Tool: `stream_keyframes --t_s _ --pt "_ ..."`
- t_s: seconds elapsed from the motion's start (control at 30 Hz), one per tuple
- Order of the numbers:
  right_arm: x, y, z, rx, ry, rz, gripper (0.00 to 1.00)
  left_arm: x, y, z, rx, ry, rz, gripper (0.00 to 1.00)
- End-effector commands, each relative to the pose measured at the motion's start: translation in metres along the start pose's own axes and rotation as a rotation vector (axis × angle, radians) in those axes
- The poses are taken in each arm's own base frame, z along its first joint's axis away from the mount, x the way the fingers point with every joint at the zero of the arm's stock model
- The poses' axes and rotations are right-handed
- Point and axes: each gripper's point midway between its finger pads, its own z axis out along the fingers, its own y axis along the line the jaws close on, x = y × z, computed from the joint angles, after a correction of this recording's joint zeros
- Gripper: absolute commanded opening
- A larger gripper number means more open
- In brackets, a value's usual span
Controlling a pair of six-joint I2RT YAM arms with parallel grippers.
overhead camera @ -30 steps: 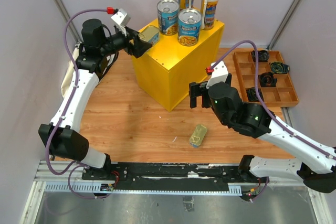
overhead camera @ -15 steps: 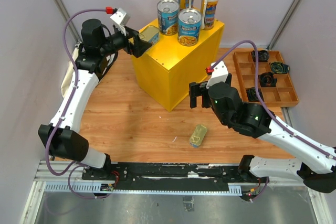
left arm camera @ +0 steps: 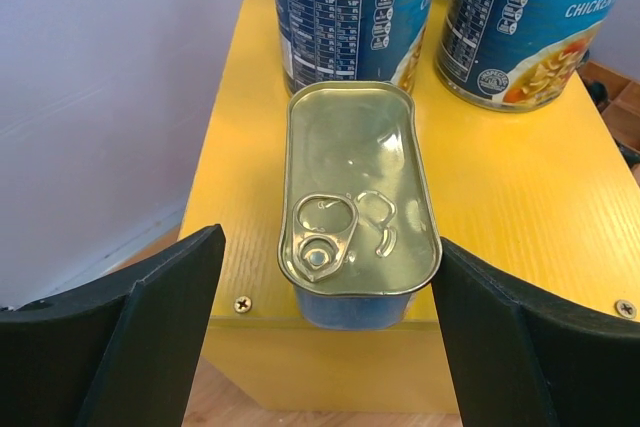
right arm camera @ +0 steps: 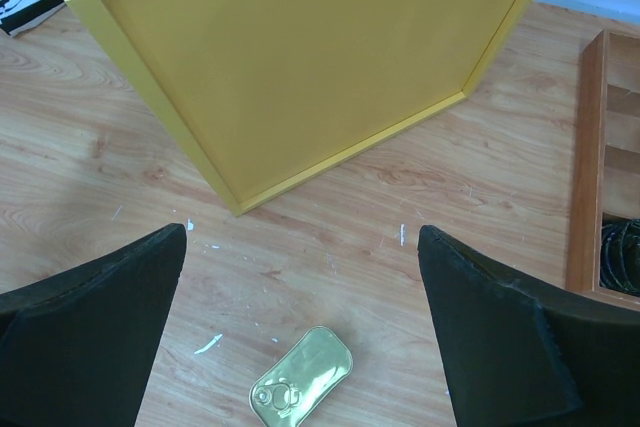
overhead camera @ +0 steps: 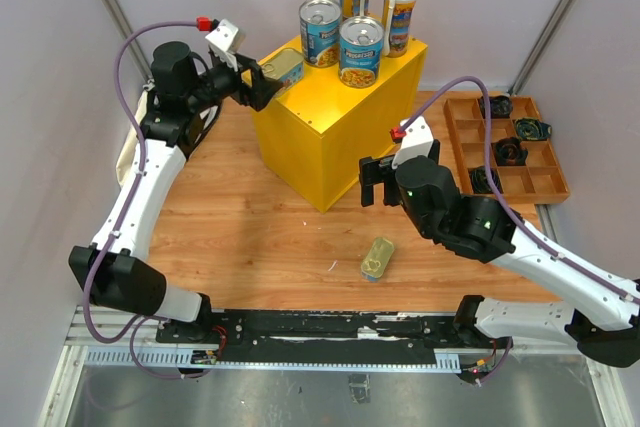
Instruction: Place and organize the canned foods onto the counter
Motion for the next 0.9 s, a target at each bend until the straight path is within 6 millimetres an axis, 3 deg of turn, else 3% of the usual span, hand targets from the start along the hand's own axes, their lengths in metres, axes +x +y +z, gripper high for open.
stream_keyframes --t_s 0.0,0.3,0.6,0.73,0.87 --pt "-0.012 0.004 -0.006 -0.026 -0.017 0.006 1.0 -0.011 0.009 -0.009 -0.055 -0.029 0.042 0.86" --pt "-0.011 0.005 -0.005 -0.027 -0.013 0.009 1.0 -0.032 -0.004 -0.016 -0.017 -0.097 0.038 0.87" --pt "-0.007 0.004 -0.005 -0.018 -0.008 0.011 1.0 -0.079 -0.036 -0.054 0.012 -0.247 -0.019 0.88" --pt "-0.002 -0.001 -0.006 0.002 -0.001 0.022 1.0 -0.093 -0.056 -0.077 -0.003 -0.297 -0.05 0.88" --pt "0.019 -0.008 -0.006 0.042 0.053 0.055 1.0 -0.079 -0.095 -0.089 0.02 -0.298 -0.099 0.88"
